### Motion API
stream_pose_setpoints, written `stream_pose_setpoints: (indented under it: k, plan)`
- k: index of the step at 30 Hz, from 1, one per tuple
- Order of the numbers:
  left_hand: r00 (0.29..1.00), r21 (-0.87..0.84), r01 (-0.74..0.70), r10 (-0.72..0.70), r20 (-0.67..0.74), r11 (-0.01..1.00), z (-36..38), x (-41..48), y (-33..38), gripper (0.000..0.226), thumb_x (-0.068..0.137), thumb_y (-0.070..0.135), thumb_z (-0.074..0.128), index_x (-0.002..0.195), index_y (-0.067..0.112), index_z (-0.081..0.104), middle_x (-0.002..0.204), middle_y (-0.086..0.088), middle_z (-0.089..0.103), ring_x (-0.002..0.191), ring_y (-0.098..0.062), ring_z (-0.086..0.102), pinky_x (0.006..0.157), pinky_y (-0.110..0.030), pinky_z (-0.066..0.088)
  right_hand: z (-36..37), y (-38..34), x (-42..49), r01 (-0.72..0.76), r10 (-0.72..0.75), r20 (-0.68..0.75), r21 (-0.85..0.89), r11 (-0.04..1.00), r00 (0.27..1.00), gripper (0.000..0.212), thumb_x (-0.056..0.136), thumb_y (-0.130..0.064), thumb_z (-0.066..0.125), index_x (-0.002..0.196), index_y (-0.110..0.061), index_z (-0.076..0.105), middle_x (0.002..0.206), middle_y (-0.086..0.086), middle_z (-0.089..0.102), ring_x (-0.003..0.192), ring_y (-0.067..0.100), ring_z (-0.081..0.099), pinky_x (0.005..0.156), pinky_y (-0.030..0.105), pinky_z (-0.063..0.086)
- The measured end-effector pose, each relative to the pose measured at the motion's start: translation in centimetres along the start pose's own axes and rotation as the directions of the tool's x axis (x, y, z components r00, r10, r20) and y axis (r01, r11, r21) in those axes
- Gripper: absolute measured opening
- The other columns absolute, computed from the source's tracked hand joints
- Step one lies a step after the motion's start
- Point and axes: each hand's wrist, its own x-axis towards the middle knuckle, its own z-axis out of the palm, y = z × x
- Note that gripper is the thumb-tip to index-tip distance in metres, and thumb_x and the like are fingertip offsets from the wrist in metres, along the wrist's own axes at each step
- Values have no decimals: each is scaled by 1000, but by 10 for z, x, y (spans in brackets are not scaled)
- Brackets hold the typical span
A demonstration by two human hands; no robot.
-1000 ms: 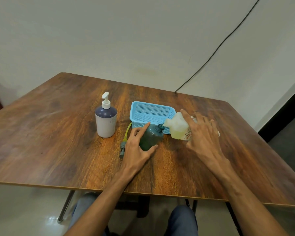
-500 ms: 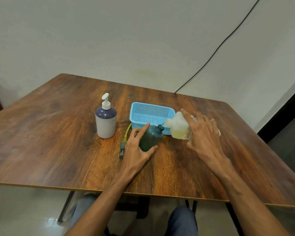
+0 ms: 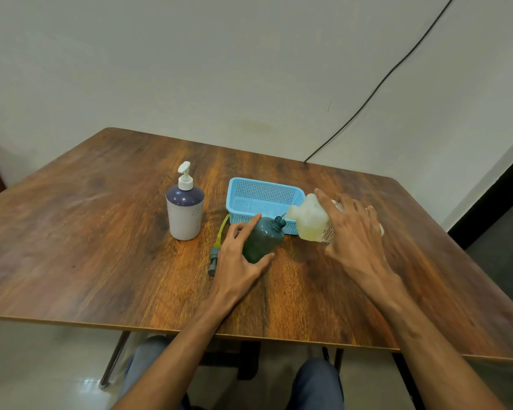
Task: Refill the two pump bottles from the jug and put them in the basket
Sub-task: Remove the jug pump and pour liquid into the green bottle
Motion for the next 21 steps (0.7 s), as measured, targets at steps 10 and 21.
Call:
stream_pose_setpoints:
  k: [10, 21]
  plan:
    - [1000, 5, -5, 5, -5, 1000, 0, 1, 0, 85, 80, 27, 87, 154, 27, 45, 128, 2, 50, 115, -2, 45, 95, 3, 33, 1, 1, 0, 0, 0, 7, -2, 1000, 1000, 116, 66, -27, 88, 159, -33, 20, 149, 14, 41, 135, 36, 41, 113, 61, 33]
    - [1000, 2, -9, 9, -6, 1000, 0, 0, 1, 85, 80, 28, 87, 154, 27, 44, 129, 3, 49, 115, -1, 44, 95, 3, 34, 0, 0, 0, 12, -12, 7, 7, 1000, 1000, 113, 69, -24, 87, 159, -31, 20, 148, 13, 42, 135, 35, 41, 114, 62, 30]
